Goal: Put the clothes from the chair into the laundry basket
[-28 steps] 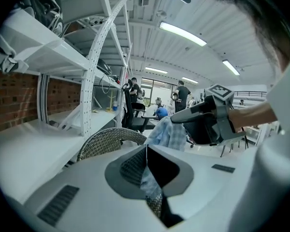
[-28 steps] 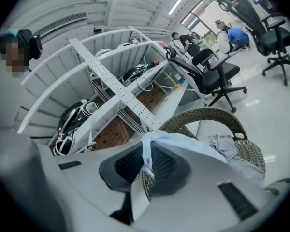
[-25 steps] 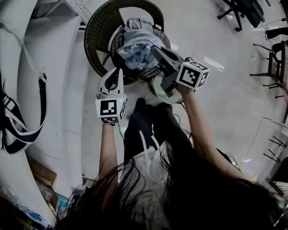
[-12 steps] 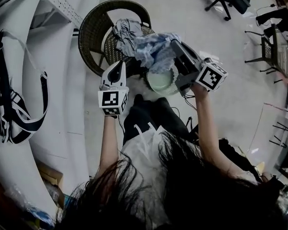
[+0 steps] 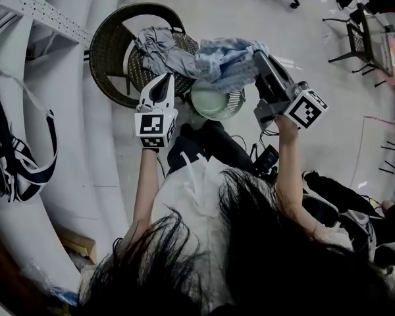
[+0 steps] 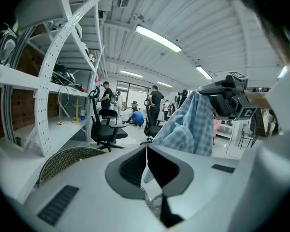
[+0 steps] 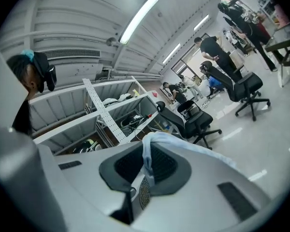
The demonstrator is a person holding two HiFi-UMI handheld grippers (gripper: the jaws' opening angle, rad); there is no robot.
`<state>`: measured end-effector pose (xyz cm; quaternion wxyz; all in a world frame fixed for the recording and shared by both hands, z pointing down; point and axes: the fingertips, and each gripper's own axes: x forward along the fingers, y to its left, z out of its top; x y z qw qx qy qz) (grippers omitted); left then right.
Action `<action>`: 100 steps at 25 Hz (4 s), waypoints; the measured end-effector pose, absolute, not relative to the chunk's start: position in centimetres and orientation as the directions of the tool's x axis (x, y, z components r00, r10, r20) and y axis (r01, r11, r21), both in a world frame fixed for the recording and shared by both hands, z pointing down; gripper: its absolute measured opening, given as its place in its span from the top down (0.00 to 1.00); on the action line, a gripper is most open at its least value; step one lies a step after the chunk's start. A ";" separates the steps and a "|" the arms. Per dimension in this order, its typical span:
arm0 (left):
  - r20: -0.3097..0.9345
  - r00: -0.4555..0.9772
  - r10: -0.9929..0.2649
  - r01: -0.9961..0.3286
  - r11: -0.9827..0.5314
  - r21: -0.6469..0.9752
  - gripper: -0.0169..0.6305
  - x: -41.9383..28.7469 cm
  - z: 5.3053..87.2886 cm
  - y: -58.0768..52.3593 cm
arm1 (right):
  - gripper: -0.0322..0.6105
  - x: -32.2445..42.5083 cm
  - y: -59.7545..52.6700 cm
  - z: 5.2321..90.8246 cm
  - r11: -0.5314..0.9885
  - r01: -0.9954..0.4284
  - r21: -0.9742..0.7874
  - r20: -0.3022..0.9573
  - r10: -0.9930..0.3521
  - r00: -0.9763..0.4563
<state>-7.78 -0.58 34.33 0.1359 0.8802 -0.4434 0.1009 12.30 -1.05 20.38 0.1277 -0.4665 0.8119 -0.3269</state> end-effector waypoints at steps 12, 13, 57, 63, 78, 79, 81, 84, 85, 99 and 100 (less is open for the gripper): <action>0.319 0.649 -0.690 -0.755 -0.636 0.161 0.94 -0.5 34.2 0.7 | 0.89 19.7 5.5 25.6 0.215 -0.754 -0.621 0.244 -0.861 -0.446; 0.324 0.655 -0.683 -0.749 -0.643 0.160 0.94 0.0 34.4 1.0 | 0.89 20.1 6.0 26.6 0.202 -0.756 -0.622 0.260 -0.858 -0.443; 0.622 0.640 -0.451 -0.685 -0.701 0.197 0.95 10.0 58.4 3.0 | 0.88 23.0 10.3 77.9 0.134 -0.941 -0.311 0.920 -0.205 -0.333; 0.646 0.632 -0.428 -0.683 -0.702 0.203 0.94 9.4 60.7 3.2 | 0.81 22.7 9.9 80.8 0.153 -0.953 -0.263 0.940 -0.182 -0.289; 0.637 0.635 -0.437 -0.689 -0.693 0.212 0.94 10.1 59.3 4.0 | 0.67 22.6 7.9 77.4 0.085 -0.936 -0.342 0.885 -0.306 -0.351; 0.635 0.637 -0.438 -0.688 -0.694 0.211 0.94 10.2 59.0 4.1 | 0.67 22.8 7.7 76.7 0.079 -0.936 -0.342 0.878 -0.328 -0.349; 0.629 0.641 -0.440 -0.685 -0.698 0.209 0.94 10.5 58.3 4.2 | 0.67 23.0 6.9 74.8 0.072 -0.931 -0.359 0.849 -0.388 -0.358; 0.617 0.646 -0.449 -0.681 -0.705 0.200 0.94 10.6 56.7 4.3 | 0.67 23.3 5.9 70.9 0.058 -0.916 -0.396 0.792 -0.482 -0.373; 0.612 0.648 -0.454 -0.681 -0.705 0.198 0.94 10.6 56.0 4.3 | 0.67 23.4 5.6 69.5 0.055 -0.911 -0.409 0.772 -0.511 -0.378; 0.502 0.693 -0.517 -0.659 -0.737 0.150 0.94 10.7 44.4 5.3 | 0.74 22.4 5.7 49.6 0.118 -0.861 -0.494 0.514 -0.759 -0.399; 0.494 0.695 -0.523 -0.660 -0.737 0.148 0.94 10.6 43.5 5.5 | 0.75 22.4 5.8 48.2 0.125 -0.859 -0.496 0.494 -0.773 -0.398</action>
